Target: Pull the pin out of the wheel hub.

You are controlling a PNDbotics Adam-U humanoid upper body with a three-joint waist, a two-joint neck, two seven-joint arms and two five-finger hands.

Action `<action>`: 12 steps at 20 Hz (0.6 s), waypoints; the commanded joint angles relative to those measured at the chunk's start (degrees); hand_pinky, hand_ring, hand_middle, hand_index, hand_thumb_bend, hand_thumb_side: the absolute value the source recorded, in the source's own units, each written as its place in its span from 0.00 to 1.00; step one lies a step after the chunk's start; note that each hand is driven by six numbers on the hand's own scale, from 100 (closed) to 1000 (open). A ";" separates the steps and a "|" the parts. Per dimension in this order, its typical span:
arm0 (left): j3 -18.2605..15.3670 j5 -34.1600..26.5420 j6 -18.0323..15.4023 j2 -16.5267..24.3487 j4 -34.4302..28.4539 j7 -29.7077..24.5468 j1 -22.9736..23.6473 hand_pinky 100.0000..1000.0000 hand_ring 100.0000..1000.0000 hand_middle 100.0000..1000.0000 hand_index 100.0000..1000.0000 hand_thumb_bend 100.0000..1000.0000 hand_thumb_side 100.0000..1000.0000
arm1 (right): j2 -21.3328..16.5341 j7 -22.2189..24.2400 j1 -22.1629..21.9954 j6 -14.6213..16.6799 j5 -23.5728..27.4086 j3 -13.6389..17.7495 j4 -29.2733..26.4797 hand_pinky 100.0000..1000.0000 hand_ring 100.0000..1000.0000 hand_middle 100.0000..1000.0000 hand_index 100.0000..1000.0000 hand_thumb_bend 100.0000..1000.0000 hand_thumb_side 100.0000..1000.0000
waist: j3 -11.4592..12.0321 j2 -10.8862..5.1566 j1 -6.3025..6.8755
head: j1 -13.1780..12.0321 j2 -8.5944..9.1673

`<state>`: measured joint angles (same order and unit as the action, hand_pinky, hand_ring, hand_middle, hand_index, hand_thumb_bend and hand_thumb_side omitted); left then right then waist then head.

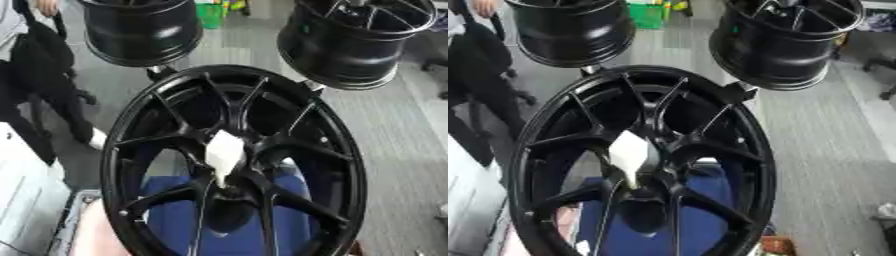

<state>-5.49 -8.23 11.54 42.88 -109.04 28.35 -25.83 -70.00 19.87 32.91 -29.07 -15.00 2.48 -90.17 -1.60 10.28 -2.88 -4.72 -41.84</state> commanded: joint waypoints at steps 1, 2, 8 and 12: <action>-0.31 0.07 -0.02 1.94 -0.56 -0.32 -1.10 0.65 0.61 0.54 0.70 0.44 0.52 | -1.08 -2.30 1.69 -1.01 1.69 -0.72 -1.94 0.85 0.73 0.75 0.82 0.00 0.00 | 0.04 -0.76 0.19 | 0.38 -0.23; -0.18 0.04 0.01 1.95 -0.56 -0.42 -1.24 0.65 0.61 0.54 0.70 0.44 0.52 | -0.91 -2.49 2.04 -1.07 2.05 -1.26 -2.50 0.85 0.73 0.75 0.82 0.00 0.00 | 0.09 -0.74 0.26 | 0.43 -0.21; 0.35 0.12 0.08 2.18 -0.74 -1.07 -1.84 0.65 0.61 0.54 0.70 0.44 0.51 | -0.36 -1.99 2.58 -1.18 3.31 -3.46 -6.04 0.85 0.73 0.74 0.82 0.00 0.00 | 0.37 -0.81 0.43 | 0.67 -0.23; 0.47 0.18 0.08 2.24 -0.89 -1.26 -1.97 0.65 0.61 0.54 0.70 0.44 0.51 | -0.28 -1.24 2.27 -1.44 3.40 -4.12 -7.83 0.85 0.73 0.74 0.82 0.00 0.00 | 0.51 -0.92 0.42 | 0.70 -0.15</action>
<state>-4.78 -8.22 11.66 42.88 -109.08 27.29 -26.77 -68.77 18.41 34.71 -30.42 -11.86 -2.14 -96.91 -1.11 10.28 -2.56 -4.25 -42.05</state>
